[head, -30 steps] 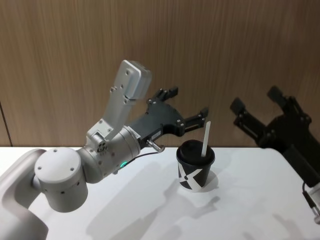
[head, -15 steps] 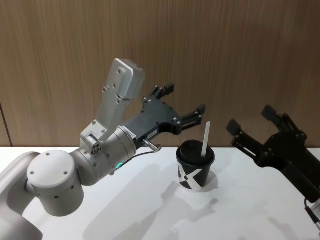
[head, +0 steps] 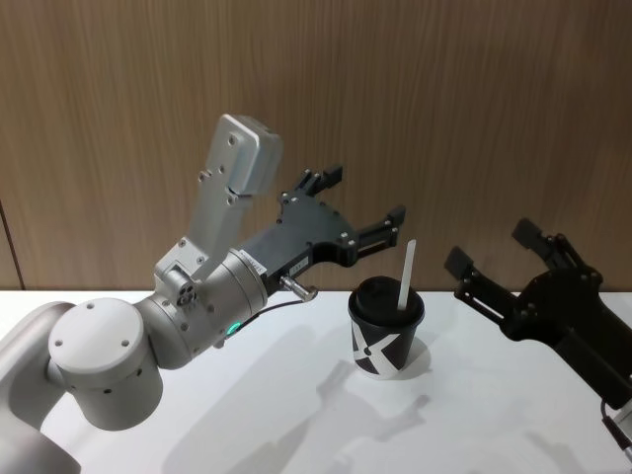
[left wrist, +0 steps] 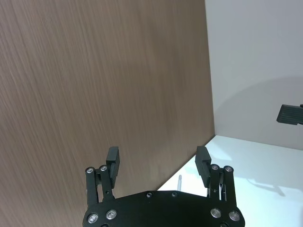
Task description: Pick up the straw with one hand, pass it to the other hand, and insert it into the cup.
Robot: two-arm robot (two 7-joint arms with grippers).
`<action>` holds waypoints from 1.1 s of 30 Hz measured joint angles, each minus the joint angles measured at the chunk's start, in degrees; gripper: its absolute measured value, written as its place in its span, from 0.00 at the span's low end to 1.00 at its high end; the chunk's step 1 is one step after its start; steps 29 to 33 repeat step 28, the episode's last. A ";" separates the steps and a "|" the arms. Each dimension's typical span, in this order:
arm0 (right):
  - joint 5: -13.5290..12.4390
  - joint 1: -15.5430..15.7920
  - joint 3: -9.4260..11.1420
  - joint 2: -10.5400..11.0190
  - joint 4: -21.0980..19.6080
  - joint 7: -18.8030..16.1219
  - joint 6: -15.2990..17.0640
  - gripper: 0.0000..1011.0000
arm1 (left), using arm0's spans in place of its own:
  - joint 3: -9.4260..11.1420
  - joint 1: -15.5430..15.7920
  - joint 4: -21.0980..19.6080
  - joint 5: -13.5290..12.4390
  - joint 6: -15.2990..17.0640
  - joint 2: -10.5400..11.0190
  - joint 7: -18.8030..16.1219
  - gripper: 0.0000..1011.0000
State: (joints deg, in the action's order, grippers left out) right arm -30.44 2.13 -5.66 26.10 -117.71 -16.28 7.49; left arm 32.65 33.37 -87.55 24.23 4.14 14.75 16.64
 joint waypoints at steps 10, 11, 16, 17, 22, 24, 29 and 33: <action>-0.12 0.13 -0.02 0.19 0.05 -0.08 0.09 0.99 | -0.13 -0.16 -0.26 0.08 0.14 0.04 0.04 0.99; -0.12 0.14 -0.02 0.21 0.05 -0.08 0.10 0.99 | -0.14 -0.17 -0.29 0.09 0.15 0.05 0.05 0.99; -0.14 0.16 -0.02 0.25 0.05 -0.11 0.13 0.99 | -0.17 -0.20 -0.36 0.12 0.18 0.07 0.06 0.99; -0.15 0.17 -0.02 0.25 0.05 -0.12 0.13 0.99 | -0.18 -0.20 -0.37 0.12 0.18 0.07 0.06 0.99; -0.18 0.19 -0.02 0.28 0.05 -0.14 0.16 0.99 | -0.21 -0.23 -0.40 0.13 0.22 0.08 0.07 0.99; -0.18 0.20 -0.02 0.29 0.05 -0.14 0.16 0.99 | -0.22 -0.23 -0.41 0.13 0.23 0.08 0.07 0.99; -0.19 0.22 -0.02 0.31 0.05 -0.14 0.16 0.99 | -0.23 -0.26 -0.43 0.13 0.24 0.08 0.06 0.99; -0.19 0.22 -0.02 0.31 0.05 -0.14 0.16 0.99 | -0.23 -0.26 -0.43 0.13 0.24 0.08 0.06 0.99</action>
